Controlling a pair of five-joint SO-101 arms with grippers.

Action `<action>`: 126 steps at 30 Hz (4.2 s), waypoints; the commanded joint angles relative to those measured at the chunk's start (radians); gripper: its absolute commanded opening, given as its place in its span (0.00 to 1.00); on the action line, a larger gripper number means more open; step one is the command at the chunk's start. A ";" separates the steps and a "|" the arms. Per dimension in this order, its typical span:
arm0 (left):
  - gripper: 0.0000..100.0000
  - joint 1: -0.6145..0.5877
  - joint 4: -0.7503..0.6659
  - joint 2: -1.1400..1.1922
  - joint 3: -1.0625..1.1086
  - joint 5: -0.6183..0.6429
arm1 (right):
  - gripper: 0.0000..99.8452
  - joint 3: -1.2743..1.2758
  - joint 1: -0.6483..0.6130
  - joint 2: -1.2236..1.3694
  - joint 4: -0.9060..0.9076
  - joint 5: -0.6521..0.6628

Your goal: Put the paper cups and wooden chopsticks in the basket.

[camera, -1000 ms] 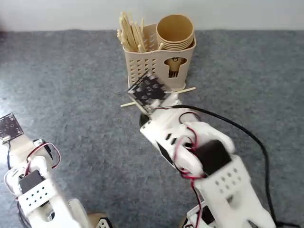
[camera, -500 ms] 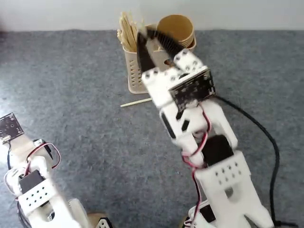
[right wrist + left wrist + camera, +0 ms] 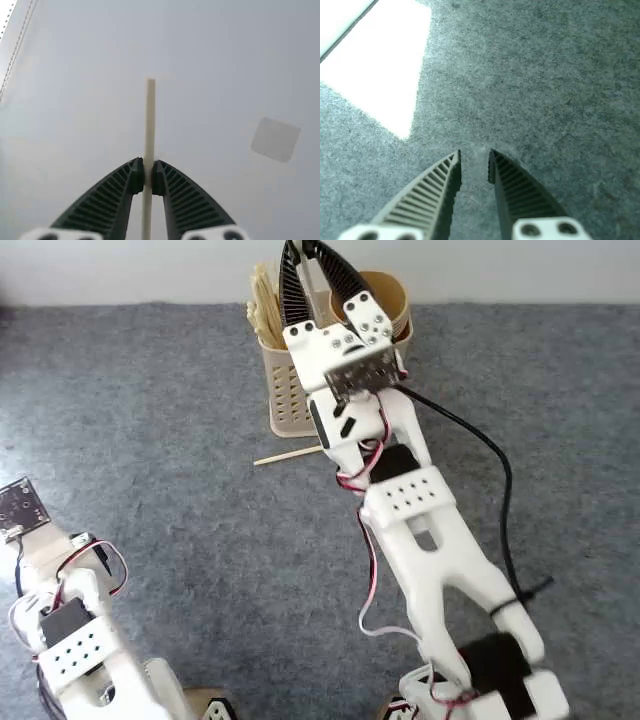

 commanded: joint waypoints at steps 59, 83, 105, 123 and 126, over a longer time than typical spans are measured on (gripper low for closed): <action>0.09 0.006 -0.021 -0.012 -0.044 -0.009 | 0.26 -0.638 -0.107 0.837 1.234 0.126; 0.09 0.026 -0.021 -0.017 -0.035 -0.011 | 0.11 -0.750 -0.087 0.908 1.419 0.130; 0.09 0.028 -0.023 -0.017 -0.035 -0.011 | 0.01 -0.763 -0.185 0.647 1.801 0.126; 0.09 0.028 -0.023 -0.017 -0.035 -0.011 | 0.01 -0.763 -0.219 -0.122 1.827 -0.061; 0.09 0.028 -0.023 -0.017 -0.035 -0.011 | 0.01 -0.760 -0.214 -0.194 1.682 -0.064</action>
